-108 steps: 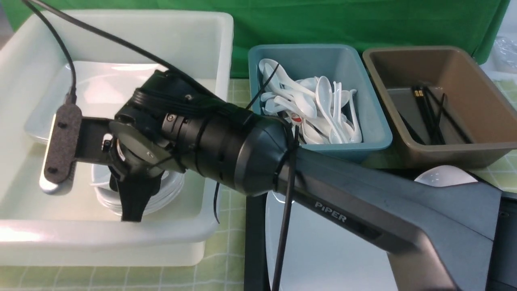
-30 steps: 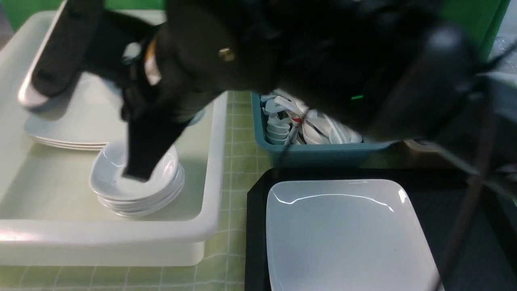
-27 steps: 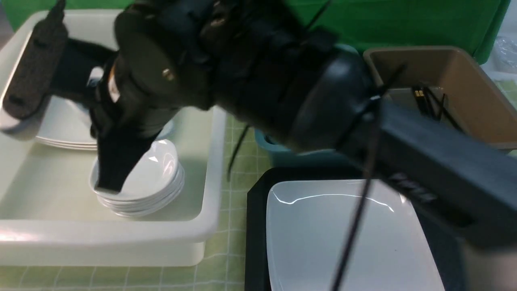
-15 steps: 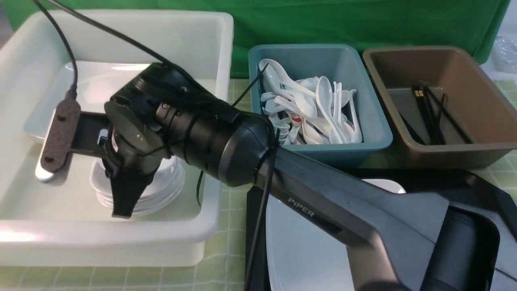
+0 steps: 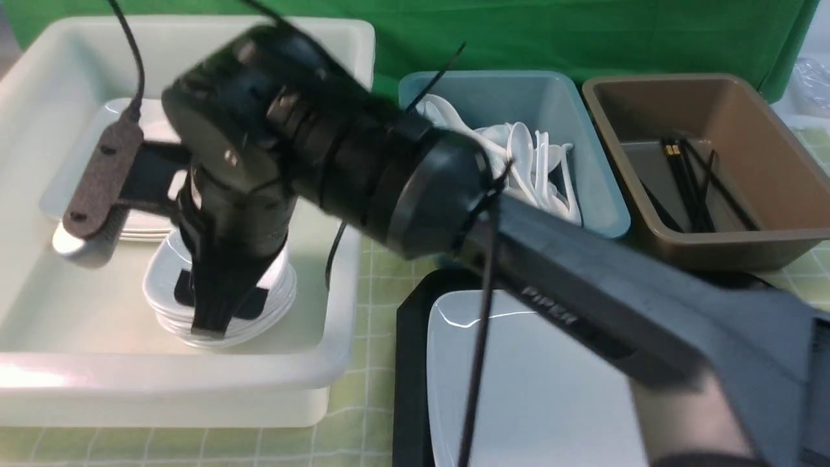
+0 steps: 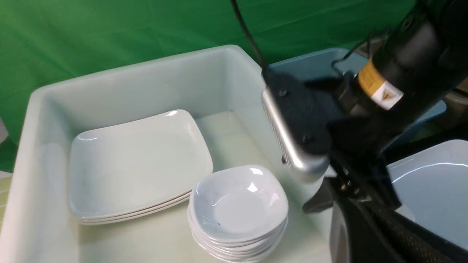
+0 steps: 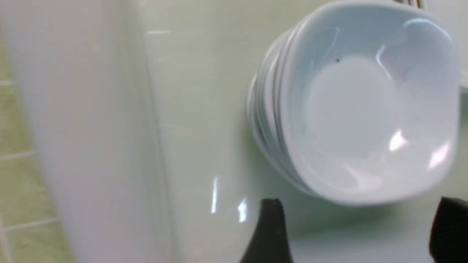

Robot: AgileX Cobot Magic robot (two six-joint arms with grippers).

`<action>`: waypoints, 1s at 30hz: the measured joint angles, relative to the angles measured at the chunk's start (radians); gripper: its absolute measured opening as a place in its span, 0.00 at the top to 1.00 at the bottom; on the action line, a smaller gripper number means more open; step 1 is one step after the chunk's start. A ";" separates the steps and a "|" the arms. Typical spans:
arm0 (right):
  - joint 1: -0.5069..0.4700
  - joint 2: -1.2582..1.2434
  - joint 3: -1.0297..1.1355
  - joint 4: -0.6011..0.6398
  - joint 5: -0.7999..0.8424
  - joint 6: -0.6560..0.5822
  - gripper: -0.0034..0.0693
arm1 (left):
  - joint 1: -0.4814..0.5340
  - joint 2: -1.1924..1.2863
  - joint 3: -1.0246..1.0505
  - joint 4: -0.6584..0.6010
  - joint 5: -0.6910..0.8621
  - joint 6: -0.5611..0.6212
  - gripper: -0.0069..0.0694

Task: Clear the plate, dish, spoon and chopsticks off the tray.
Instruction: Use the left arm to grab a plate from the dinner plate

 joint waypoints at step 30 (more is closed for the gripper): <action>-0.166 -1.458 1.506 -0.122 -0.063 0.685 0.90 | -0.702 1.287 -0.194 -0.057 -0.172 0.653 0.80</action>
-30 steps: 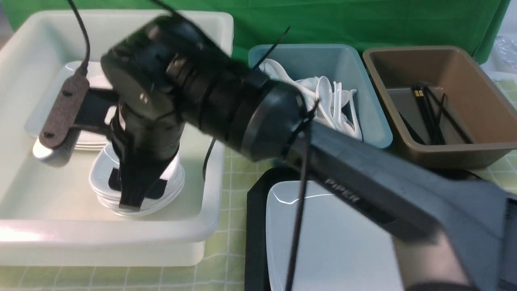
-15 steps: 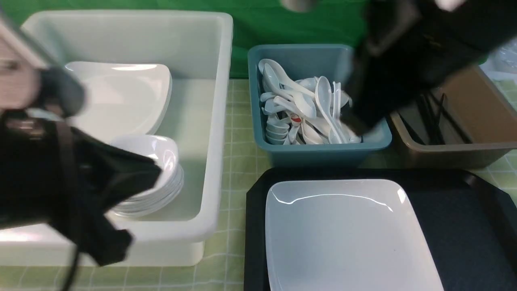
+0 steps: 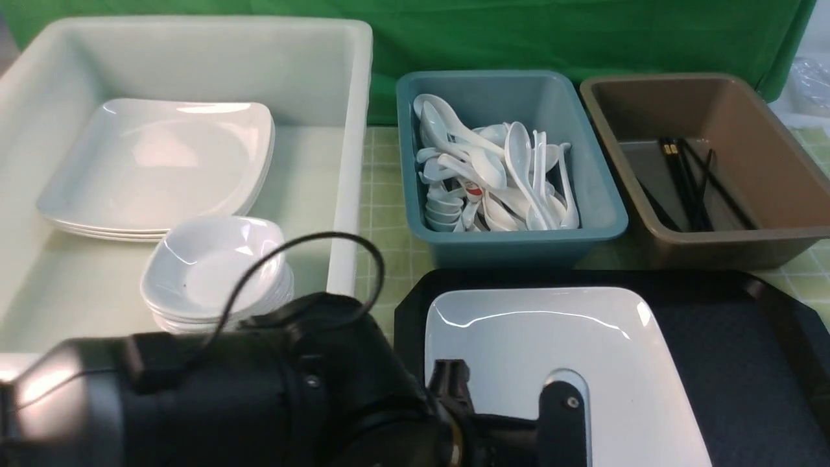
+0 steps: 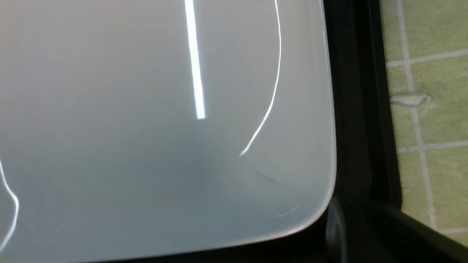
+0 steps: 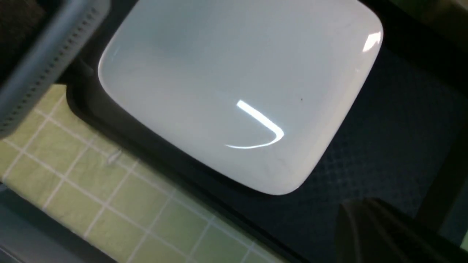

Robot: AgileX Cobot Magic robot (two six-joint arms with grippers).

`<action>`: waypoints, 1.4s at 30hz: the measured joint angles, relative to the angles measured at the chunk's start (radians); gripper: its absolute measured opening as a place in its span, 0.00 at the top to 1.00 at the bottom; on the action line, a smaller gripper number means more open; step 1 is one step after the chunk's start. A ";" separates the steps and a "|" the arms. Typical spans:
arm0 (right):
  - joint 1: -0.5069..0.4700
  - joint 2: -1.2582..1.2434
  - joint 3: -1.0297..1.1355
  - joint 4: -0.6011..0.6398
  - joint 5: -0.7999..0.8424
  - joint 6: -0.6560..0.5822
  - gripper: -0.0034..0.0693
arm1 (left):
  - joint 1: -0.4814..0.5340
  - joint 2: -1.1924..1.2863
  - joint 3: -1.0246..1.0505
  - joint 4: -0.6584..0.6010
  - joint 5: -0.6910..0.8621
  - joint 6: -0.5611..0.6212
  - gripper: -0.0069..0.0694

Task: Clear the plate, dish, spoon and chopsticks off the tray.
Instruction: Use the left arm to grab a plate from the dinner plate

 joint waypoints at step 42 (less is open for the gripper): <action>0.000 -0.128 0.098 0.041 -0.125 0.049 0.85 | -0.024 0.120 -0.027 0.066 -0.048 0.079 0.73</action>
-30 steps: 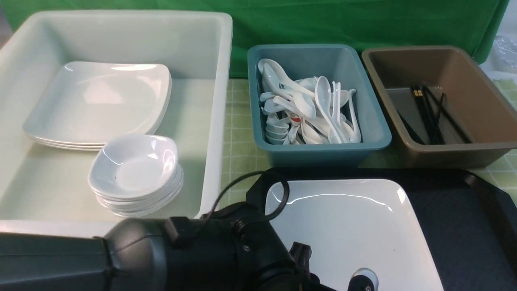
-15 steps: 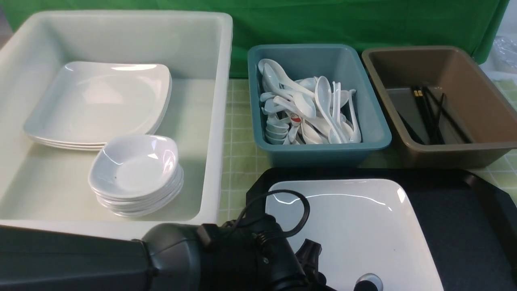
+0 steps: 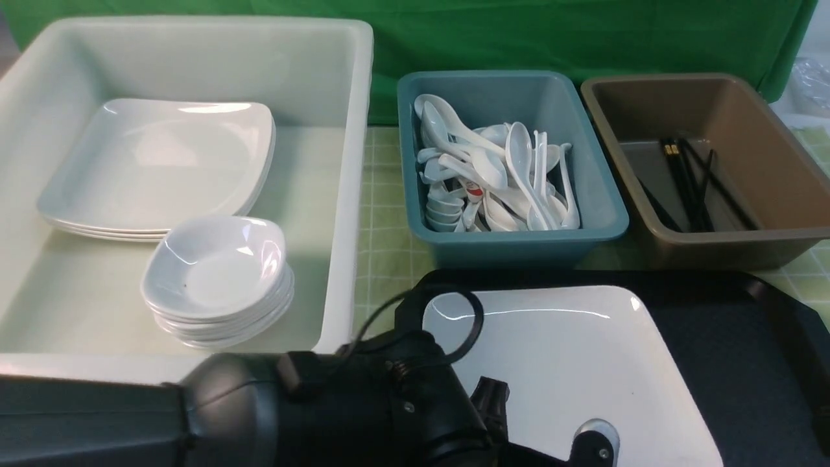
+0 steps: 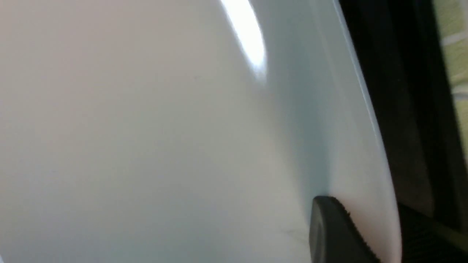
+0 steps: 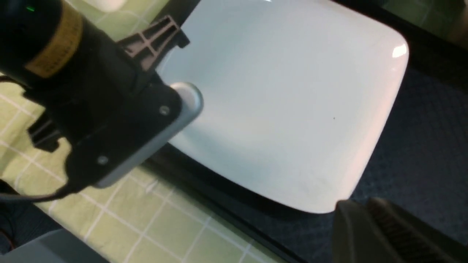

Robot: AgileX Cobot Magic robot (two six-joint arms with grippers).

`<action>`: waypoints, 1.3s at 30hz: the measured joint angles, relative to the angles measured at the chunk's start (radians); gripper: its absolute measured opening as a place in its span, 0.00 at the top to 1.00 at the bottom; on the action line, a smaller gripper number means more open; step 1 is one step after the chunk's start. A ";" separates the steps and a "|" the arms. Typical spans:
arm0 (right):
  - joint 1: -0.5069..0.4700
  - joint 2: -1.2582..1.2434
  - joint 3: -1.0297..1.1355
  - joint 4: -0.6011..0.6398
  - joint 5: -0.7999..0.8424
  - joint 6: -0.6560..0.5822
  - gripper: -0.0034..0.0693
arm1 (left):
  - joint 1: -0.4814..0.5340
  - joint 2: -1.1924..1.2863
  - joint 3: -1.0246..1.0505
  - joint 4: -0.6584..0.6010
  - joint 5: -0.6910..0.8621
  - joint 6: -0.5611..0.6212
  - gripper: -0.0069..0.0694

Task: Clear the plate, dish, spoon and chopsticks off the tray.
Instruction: Use the left arm to grab a plate from the dinner plate, then use the left arm to put the plate into the large storage box on the left

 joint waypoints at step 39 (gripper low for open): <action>0.000 0.152 -0.279 -0.275 -0.182 0.094 0.92 | 0.766 -0.394 -0.208 0.157 -0.002 -0.089 0.87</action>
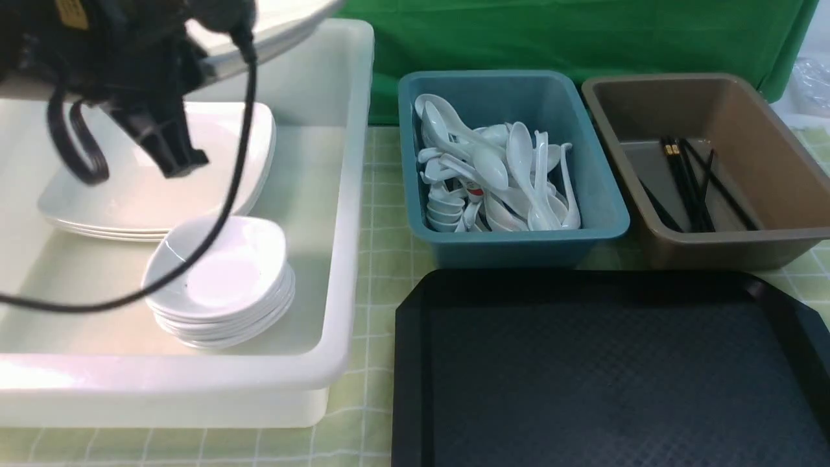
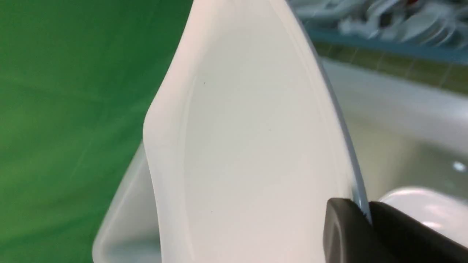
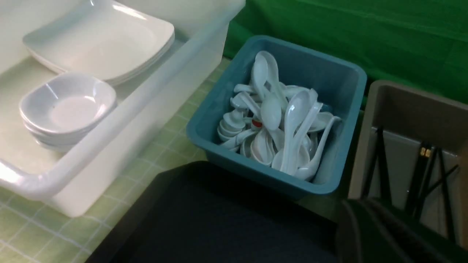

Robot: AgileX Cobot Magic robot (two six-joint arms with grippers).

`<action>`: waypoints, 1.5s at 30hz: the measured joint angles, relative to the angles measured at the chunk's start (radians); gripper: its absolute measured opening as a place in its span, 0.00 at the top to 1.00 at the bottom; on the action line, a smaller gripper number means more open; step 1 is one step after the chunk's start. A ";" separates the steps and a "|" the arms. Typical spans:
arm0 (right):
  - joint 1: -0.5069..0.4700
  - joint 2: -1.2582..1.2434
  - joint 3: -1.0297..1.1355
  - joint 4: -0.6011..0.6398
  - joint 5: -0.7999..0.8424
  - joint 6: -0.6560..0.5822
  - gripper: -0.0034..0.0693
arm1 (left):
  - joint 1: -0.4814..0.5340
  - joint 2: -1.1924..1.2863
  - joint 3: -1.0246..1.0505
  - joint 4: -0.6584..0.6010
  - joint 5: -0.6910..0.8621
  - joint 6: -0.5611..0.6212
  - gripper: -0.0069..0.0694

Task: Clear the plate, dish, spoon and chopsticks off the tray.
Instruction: Use the left arm to put the plate into the large storage box on the left

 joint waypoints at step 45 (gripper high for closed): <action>0.000 0.026 0.031 0.325 0.063 -0.180 0.91 | 0.157 0.566 0.000 0.206 -0.348 -0.410 0.51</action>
